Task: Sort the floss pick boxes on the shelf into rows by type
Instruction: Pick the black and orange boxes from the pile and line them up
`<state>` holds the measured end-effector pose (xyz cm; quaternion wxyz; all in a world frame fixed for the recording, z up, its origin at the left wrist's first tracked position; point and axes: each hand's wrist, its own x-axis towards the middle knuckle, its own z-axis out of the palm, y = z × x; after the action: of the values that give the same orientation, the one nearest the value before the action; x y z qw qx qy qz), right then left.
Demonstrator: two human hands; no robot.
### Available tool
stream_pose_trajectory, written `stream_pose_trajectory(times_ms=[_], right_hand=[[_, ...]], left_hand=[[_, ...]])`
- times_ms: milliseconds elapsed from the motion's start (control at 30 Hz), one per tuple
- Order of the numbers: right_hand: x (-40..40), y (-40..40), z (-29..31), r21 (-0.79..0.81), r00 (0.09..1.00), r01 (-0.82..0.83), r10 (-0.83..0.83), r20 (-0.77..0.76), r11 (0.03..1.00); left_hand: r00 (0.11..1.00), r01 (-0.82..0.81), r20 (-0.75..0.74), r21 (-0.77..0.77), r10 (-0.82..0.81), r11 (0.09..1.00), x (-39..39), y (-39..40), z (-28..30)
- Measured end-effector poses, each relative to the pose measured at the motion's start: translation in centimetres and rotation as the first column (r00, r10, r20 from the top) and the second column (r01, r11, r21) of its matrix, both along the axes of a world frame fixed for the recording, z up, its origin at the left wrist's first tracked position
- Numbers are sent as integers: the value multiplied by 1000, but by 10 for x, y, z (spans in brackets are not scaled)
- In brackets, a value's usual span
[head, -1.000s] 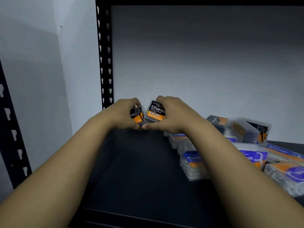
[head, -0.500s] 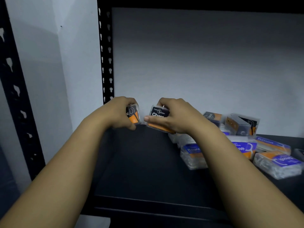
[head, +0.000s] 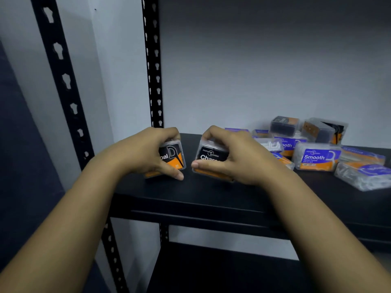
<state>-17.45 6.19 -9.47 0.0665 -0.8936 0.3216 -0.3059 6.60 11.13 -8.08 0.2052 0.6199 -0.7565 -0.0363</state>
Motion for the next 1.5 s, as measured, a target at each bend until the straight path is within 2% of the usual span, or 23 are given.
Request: stream_pose_trajectory(times_ms=[100, 267, 433, 600, 800, 1000, 1500], right_hand=[[3, 11, -10, -23, 1000, -14, 14, -17, 1000], [12, 26, -22, -54, 995, -52, 56, 86, 997], [14, 30, -28, -52, 994, -81, 85, 65, 995], [13, 32, -27, -18, 989, -127, 128, 71, 992], [15, 32, -28, -39, 985, -156, 158, 69, 987], [15, 34, -28, -23, 982, -172, 173, 78, 985], [16, 33, -29, 3, 973, -221, 220, 70, 975]], left_hand=[[999, 7, 44, 55, -10, 998, 6, 11, 5], [995, 12, 98, 168, -29, 986, 10, 27, 11], [997, 15, 67, 242, -32, 970, 7, 35, 15], [992, -52, 127, 306, 13, 951, 4, 41, 27], [997, -8, 76, 254, -11, 967, 7, 49, 36], [996, -27, 91, 206, 8, 978, 9, 53, 46], [998, -33, 64, 211, 20, 977, 14, 54, 47]])
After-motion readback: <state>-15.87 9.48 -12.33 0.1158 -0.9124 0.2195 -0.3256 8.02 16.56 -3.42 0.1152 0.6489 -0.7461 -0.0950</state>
